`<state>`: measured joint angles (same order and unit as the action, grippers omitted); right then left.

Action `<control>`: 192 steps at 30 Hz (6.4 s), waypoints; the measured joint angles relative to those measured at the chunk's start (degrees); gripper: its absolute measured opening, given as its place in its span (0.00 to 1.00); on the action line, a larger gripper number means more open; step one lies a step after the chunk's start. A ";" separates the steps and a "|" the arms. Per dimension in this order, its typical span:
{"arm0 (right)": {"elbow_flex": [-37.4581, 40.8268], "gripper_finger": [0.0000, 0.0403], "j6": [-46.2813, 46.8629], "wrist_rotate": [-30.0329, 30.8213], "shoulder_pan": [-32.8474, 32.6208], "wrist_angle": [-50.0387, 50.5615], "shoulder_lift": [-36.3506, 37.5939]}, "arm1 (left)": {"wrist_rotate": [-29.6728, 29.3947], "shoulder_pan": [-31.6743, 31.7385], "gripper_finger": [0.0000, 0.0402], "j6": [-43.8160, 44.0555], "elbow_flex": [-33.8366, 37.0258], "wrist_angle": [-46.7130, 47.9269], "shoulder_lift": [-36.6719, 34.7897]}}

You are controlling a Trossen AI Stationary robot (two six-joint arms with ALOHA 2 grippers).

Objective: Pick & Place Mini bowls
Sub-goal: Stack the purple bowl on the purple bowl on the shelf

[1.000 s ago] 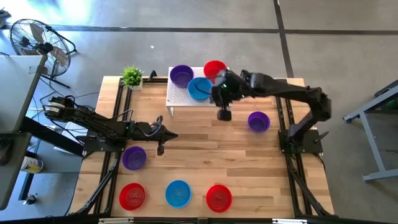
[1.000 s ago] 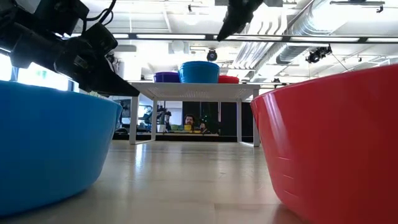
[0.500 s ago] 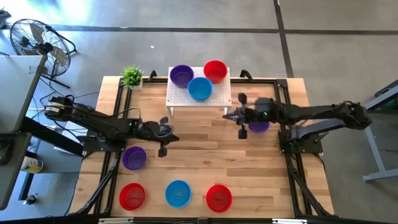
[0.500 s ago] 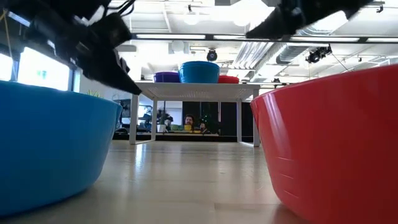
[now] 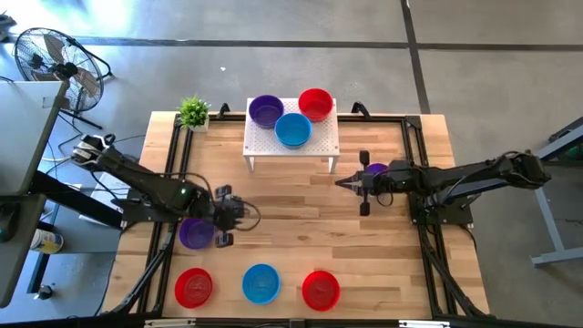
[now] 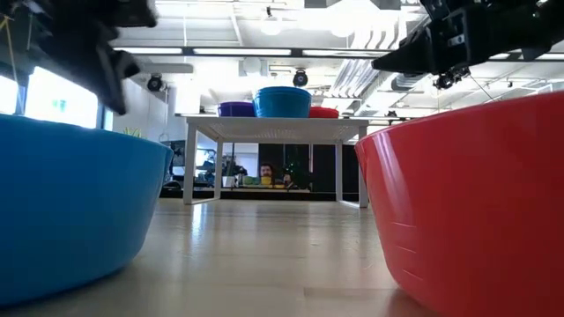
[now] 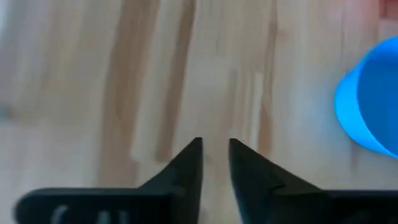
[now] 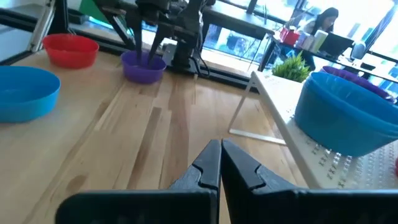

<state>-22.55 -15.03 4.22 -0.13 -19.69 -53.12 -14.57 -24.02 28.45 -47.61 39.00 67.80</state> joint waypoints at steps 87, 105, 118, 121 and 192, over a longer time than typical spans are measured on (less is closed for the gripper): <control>-0.07 0.00 0.98 0.34 -0.78 -0.23 -0.07 | 4.70 11.27 0.26 -1.21 -2.69 3.06 14.69; -0.07 0.00 1.05 0.34 -0.78 0.19 -0.07 | -0.76 18.22 0.29 5.44 3.78 14.62 -1.41; -0.07 0.00 1.05 0.32 -0.78 0.16 -0.07 | 10.43 30.51 0.29 0.03 10.95 -2.83 -4.39; -0.07 0.00 1.05 0.32 -0.78 0.16 -0.07 | 9.97 31.72 0.29 1.10 10.95 -1.73 -4.34; -0.07 0.00 0.85 0.34 -0.76 0.16 -0.07 | 17.74 31.90 0.01 -10.25 1.73 -2.07 5.88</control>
<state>-22.61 -14.17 4.56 -0.89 -19.53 -53.19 3.17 7.88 18.20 -45.88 36.93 73.68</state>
